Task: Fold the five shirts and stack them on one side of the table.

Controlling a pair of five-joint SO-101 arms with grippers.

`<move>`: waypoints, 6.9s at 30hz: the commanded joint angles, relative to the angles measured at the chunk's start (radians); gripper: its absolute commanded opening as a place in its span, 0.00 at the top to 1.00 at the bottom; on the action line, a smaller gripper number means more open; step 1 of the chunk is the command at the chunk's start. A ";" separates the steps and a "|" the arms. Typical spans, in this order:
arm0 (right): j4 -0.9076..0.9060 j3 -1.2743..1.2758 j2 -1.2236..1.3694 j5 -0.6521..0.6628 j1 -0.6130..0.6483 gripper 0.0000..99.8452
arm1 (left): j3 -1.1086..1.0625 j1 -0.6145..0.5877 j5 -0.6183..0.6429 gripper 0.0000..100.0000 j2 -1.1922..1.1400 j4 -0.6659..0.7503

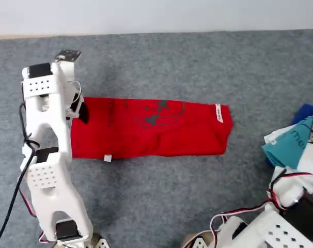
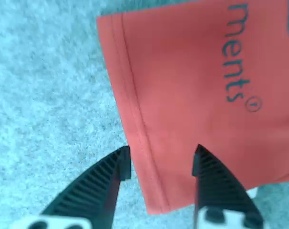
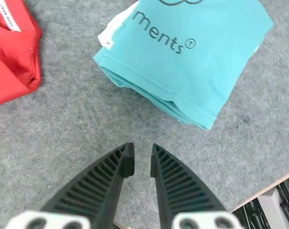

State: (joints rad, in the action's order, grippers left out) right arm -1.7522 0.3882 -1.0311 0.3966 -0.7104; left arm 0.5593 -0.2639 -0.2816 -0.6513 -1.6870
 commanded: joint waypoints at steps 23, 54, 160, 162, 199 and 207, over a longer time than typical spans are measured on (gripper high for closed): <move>-0.031 -0.005 -0.007 0.014 0.002 0.93 | -0.013 -0.018 -0.084 1.00 -0.178 0.038; -0.033 -0.005 -0.007 0.014 0.002 0.93 | -0.047 0.611 0.133 1.00 0.302 -0.064; 0.943 0.009 1.198 -0.568 0.806 0.69 | -0.484 -0.470 -0.101 0.99 1.111 -0.064; 0.901 -0.057 1.264 -0.568 0.806 0.69 | -0.484 -0.470 -0.101 0.99 1.111 -0.064; 0.562 -1.105 1.778 0.267 0.536 0.80 | -0.487 -0.471 -0.100 0.99 1.112 -0.068; 0.407 -1.189 1.690 -0.374 0.524 0.65 | -0.487 -0.471 -0.098 0.99 1.112 -0.068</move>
State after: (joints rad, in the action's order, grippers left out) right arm -1.2935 -0.7396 0.7656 0.2217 -0.1749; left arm 0.0729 -0.7288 -0.3736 0.4335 -1.7346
